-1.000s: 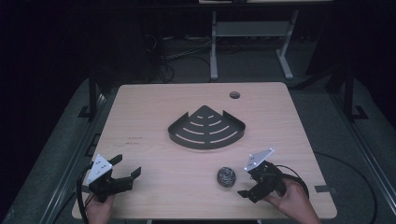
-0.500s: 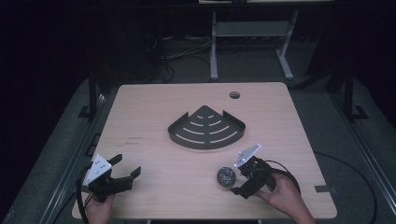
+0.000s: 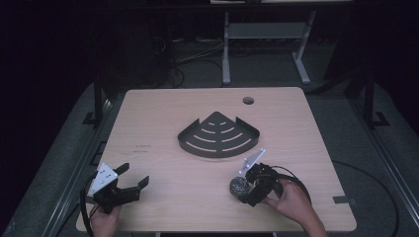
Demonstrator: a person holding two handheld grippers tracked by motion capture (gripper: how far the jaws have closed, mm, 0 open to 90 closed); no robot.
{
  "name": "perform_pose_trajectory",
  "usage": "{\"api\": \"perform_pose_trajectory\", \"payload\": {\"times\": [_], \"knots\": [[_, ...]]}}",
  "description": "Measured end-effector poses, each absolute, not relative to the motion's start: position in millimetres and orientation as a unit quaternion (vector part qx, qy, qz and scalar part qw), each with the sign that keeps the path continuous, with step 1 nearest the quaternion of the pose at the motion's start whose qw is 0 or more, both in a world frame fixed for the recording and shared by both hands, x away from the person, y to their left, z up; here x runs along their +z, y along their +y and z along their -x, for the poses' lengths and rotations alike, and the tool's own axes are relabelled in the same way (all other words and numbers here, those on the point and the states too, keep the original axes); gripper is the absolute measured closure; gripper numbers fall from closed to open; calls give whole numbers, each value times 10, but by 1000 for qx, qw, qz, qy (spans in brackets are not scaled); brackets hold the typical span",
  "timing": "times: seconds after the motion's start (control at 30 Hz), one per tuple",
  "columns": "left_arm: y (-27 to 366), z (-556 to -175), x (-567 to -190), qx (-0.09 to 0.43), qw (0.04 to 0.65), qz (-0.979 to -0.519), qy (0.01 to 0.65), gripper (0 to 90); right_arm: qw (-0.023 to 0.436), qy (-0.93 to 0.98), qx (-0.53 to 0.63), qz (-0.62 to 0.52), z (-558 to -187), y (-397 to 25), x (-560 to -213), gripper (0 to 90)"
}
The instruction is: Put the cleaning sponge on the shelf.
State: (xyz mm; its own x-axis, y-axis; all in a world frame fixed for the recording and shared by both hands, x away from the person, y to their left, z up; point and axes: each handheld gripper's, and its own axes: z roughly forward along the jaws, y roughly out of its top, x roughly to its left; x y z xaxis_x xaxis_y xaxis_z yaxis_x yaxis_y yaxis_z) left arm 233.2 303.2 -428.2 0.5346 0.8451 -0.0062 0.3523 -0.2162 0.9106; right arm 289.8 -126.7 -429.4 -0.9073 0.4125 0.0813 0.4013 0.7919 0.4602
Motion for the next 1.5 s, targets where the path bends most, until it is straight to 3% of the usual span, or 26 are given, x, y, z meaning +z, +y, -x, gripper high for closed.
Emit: {"api": "perform_pose_trajectory", "payload": {"times": [0.47,0.77,0.93,1.5], "knots": [[3035,-2334,-4280,258,478,-734,409,133,7,955,208,-210,-2998,-1119,-4332,160],[3032,-2333,-4278,258,478,-734,408,133,4,960,187,-208,-3053,-1047,-4389,220],[3036,-2335,-4276,258,479,-733,408,133,2,963,180,-201,-3056,-1018,-4407,314],[3035,-2332,-4268,259,482,-732,407,133,-6,961,195,-197,-3078,-1056,-4277,345]]}}
